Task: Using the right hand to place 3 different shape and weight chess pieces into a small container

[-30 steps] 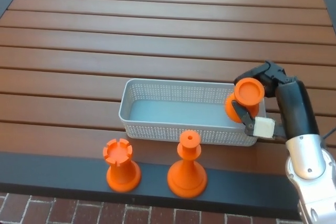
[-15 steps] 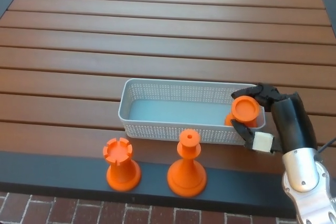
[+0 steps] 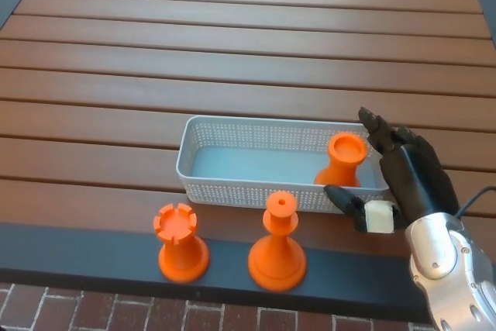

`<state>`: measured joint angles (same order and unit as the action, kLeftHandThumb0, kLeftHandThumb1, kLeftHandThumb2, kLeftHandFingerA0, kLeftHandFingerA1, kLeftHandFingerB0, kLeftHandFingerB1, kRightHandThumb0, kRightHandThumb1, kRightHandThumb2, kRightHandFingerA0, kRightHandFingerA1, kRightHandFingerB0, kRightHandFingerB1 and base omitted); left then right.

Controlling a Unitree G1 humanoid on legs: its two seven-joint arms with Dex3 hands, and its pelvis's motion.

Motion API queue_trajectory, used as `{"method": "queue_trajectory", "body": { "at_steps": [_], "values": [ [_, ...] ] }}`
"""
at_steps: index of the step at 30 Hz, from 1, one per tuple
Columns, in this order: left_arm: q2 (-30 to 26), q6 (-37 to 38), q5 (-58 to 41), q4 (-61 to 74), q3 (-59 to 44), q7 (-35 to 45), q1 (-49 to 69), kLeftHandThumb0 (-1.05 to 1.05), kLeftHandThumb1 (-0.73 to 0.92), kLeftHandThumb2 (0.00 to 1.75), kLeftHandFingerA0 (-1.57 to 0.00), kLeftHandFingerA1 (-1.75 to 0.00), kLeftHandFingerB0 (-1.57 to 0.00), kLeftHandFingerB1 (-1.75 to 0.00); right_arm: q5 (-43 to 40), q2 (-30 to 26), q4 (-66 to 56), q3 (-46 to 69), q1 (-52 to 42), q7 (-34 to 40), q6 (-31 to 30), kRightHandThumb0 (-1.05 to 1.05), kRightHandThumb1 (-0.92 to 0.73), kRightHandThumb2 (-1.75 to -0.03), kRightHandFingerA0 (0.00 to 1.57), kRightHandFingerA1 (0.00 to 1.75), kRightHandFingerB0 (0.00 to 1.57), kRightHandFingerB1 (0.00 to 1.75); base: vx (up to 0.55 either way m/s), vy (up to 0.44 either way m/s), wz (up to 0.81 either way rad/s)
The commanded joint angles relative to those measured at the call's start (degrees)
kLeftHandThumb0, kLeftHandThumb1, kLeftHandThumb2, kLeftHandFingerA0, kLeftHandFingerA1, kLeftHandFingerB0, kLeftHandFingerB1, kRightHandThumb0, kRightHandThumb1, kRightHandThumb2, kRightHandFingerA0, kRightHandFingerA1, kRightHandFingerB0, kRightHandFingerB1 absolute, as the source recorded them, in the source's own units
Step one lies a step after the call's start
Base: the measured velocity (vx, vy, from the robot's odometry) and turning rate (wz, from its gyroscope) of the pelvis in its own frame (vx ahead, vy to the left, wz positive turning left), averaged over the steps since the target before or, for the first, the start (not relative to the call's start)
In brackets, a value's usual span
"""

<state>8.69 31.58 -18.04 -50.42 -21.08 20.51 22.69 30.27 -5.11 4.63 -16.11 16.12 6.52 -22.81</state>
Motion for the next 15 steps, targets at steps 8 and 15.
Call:
{"method": "queue_trajectory", "body": {
  "at_steps": [8, 15],
  "values": [
    [-0.5, 1.55, -1.53, -0.6, -0.79, 1.94, 0.17, -0.06, 0.55, 1.14, -1.05, -1.42, -0.94, -1.1, 2.88, -0.63, -4.67, 1.21, 0.22, 0.22, -4.41, -0.91, -0.5, -0.72, 0.0, 0.0, 0.0, 0.0, 0.0, 0.0, 0.0],
    [-0.63, 2.04, -0.38, -1.67, -0.79, 0.18, 0.03, -0.07, 0.51, 1.21, -1.1, -1.39, -0.95, -1.1, 4.99, -1.65, -14.89, 0.34, -1.32, -4.03, -9.72, -1.01, -0.58, -0.93, 0.0, 0.26, 0.0, 0.0, 0.0, 0.0, 0.0]
  ]
}}
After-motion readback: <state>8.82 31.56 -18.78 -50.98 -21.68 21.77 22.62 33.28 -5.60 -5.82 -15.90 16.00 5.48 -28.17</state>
